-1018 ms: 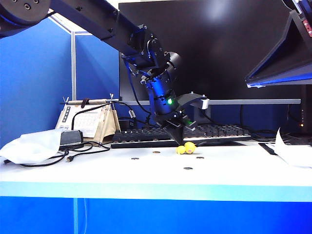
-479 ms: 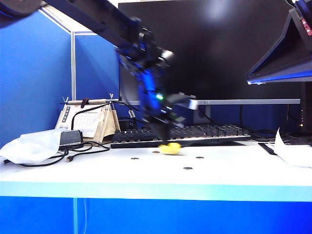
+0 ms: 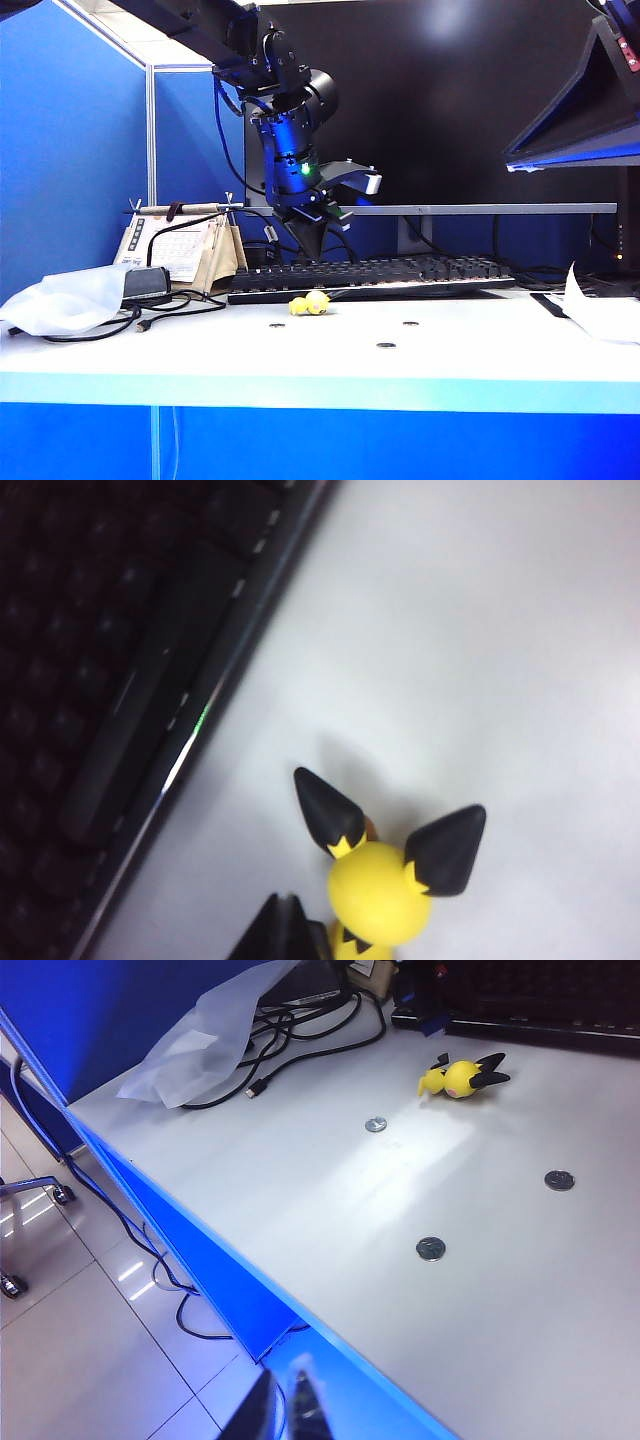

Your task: Pick up the doll and place it on the similarly colored coin.

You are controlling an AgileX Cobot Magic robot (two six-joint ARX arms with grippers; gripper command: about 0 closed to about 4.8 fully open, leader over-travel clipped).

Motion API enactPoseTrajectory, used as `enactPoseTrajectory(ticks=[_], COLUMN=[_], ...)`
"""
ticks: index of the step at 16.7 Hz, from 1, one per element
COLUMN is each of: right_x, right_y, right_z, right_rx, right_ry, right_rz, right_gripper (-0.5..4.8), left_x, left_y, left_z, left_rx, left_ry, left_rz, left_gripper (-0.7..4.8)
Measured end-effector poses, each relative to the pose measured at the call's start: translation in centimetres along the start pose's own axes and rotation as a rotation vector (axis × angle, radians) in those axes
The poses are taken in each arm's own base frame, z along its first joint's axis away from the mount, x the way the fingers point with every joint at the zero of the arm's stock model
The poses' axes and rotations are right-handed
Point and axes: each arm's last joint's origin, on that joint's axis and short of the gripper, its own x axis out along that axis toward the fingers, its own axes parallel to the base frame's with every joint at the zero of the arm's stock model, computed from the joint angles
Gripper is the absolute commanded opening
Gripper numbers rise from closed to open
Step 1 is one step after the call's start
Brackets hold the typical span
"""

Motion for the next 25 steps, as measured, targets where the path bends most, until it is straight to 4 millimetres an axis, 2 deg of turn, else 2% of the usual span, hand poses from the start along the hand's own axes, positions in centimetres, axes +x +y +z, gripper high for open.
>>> enactPoseTrajectory(ticks=[2,3,5,8,9,10,12,13,15,16,18,19,21,24,25], right_x=[0.0,0.0,-0.4,-2.5,-3.8,-4.7,-6.2,-7.1,-8.4,-9.2,-9.7,-9.3,-9.1,-9.2,-9.2], right_y=[0.0,0.0,0.2,0.5,0.8,1.1,1.6,1.8,2.0,2.2,2.3,2.1,1.9,1.8,1.7], right_z=[0.0,0.0,0.2,1.3,1.8,2.0,1.9,1.7,1.1,0.7,-0.1,-1.0,-1.4,-1.3,-1.4], right_rx=[0.0,0.0,-0.01,-0.05,-0.07,-0.081,-0.091,-0.089,-0.06,-0.024,0.01,0.046,0.077,0.087,0.091], right_ry=[0.0,-0.001,-0.027,-0.167,-0.252,-0.301,-0.355,-0.388,-0.42,-0.446,-0.415,-0.331,-0.305,-0.326,-0.319], right_rz=[0.0,0.0,0.002,-0.05,-0.11,-0.14,-0.17,-0.218,-0.302,-0.333,-0.347,-0.354,-0.361,-0.422,-0.442], right_gripper=[0.31,0.31,0.32,0.32,0.31,0.32,0.32,0.32,0.32,0.32,0.32,0.32,0.32,0.32,0.32], left_x=[-0.3,-1.3,-4.7,-12.5,-16.9,-20.2,-25.3,-28.5,-32.7,-35.2,-38.2,-41.5,-46.5,-52.2,-54.0], left_y=[0.0,0.3,1.0,2.2,2.5,2.6,2.5,2.5,2.2,1.9,1.1,0.3,-1.4,-4.8,-5.6], left_z=[0.1,0.4,1.2,2.1,1.8,1.4,0.3,-0.4,-1.5,-2.5,-3.9,-5.6,-8.4,-12.7,-15.0], left_rx=[-0.088,-0.121,-0.17,-0.222,-0.226,-0.23,-0.231,-0.246,-0.273,-0.291,-0.308,-0.327,-0.376,-0.372,-0.406], left_ry=[-0.018,-0.038,-0.097,-0.218,-0.235,-0.252,-0.274,-0.306,-0.363,-0.386,-0.393,-0.419,-0.471,-0.563,-0.609], left_rz=[-0.024,-0.024,-0.025,-0.068,-0.063,-0.056,-0.046,-0.035,-0.019,-0.019,-0.017,-0.002,0.063,0.101,0.103], left_gripper=[2.9,3.01,3.0,2.68,2.68,2.68,2.68,2.68,2.68,2.68,2.68,2.68,2.68,2.68,2.67])
